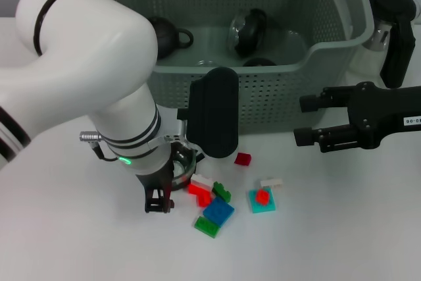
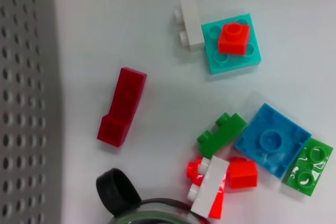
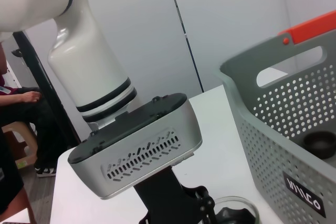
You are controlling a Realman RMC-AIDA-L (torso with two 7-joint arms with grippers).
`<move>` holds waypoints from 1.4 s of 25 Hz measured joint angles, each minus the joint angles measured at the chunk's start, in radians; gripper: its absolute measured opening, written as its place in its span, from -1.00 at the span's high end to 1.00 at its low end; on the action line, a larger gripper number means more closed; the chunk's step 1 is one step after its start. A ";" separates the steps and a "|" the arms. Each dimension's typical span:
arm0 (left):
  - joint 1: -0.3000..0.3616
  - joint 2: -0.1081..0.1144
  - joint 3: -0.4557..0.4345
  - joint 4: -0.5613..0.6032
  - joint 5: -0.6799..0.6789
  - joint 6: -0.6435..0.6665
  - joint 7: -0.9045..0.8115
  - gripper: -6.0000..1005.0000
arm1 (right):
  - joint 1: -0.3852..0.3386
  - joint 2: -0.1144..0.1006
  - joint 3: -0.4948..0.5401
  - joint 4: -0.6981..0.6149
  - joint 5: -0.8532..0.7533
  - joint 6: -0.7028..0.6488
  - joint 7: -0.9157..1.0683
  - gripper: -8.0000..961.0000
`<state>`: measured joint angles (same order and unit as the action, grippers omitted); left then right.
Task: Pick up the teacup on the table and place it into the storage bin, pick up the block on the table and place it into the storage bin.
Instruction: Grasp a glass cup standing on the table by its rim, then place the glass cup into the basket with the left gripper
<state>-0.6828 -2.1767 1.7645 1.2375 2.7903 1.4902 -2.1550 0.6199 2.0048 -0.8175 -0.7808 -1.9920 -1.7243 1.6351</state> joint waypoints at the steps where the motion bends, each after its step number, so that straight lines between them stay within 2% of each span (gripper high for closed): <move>1: 0.000 0.000 -0.001 0.000 0.000 0.003 -0.002 -0.17 | 0.000 0.000 0.000 0.000 0.000 0.000 0.000 -0.74; 3: -0.003 0.000 -0.002 0.002 0.000 0.006 -0.008 0.10 | 0.001 0.000 0.000 0.000 0.000 0.000 0.000 -0.74; 8: -0.011 0.000 -0.004 0.003 0.000 0.014 -0.021 0.58 | 0.000 0.000 0.000 -0.001 0.000 0.000 0.000 -0.74; 14: -0.016 0.001 -0.001 -0.001 0.000 0.016 -0.039 0.90 | -0.001 0.000 0.002 0.001 0.000 0.000 0.000 -0.74; 27: -0.025 0.000 -0.003 0.021 -0.002 0.048 -0.081 0.89 | -0.003 -0.001 0.015 0.002 -0.001 0.000 -0.012 -0.74; 31: -0.023 0.002 -0.017 0.072 -0.028 0.097 -0.106 0.89 | -0.005 -0.002 0.015 0.002 -0.001 -0.001 -0.012 -0.74; 35: -0.009 0.001 -0.073 0.154 -0.068 0.176 -0.117 0.89 | -0.008 -0.005 0.015 0.002 -0.001 -0.003 -0.012 -0.74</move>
<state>-0.6916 -2.1758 1.6914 1.3916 2.7219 1.6667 -2.2717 0.6115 1.9994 -0.8022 -0.7792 -1.9931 -1.7268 1.6229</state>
